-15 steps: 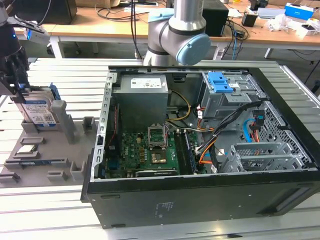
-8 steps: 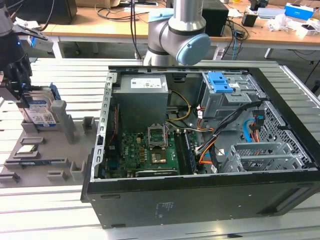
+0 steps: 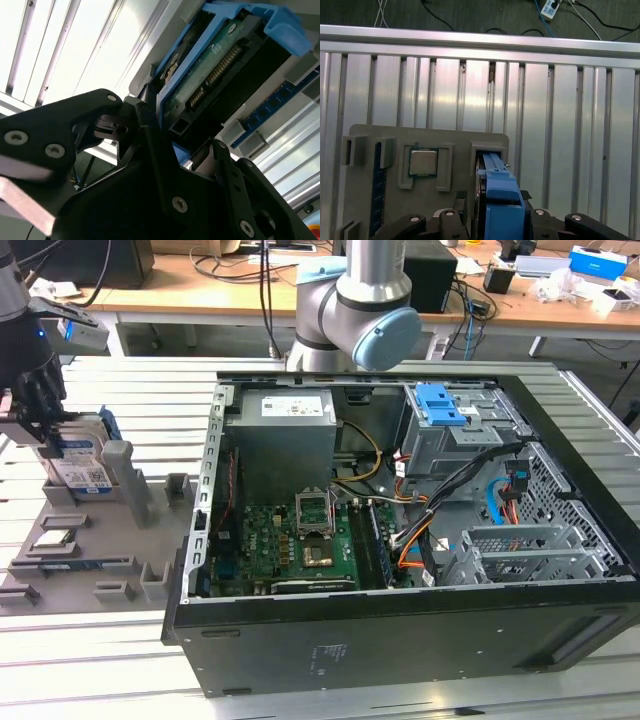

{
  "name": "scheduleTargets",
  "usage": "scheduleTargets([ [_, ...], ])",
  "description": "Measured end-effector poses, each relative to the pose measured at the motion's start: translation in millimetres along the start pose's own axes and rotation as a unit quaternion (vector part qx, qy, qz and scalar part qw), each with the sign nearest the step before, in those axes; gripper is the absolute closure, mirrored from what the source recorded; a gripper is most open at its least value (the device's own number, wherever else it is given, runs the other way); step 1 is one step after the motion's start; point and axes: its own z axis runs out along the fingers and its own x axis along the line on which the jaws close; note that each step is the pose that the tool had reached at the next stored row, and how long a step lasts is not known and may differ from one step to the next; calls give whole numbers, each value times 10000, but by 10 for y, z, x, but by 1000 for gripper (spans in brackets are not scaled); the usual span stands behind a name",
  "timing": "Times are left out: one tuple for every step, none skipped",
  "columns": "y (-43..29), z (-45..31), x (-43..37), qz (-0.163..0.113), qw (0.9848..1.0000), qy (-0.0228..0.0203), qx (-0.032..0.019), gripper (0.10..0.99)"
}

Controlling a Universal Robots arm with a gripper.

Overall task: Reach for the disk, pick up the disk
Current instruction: 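Pick up the disk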

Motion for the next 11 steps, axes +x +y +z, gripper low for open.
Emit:
scheduleTargets([
  [0,0,0,0,10000,0,0,624],
  [0,1,0,0,10000,-1,0,714],
  [0,1,0,0,10000,0,0,714],
  [0,1,0,0,10000,0,0,714],
  [0,1,0,0,10000,0,0,714],
  [0,1,0,0,10000,0,0,714],
  [0,1,0,0,10000,0,0,714],
  [0,2,0,0,10000,0,0,714],
  [0,2,0,0,10000,0,0,714],
  [0,2,0,0,10000,0,0,714],
  [0,2,0,0,10000,0,0,722],
])
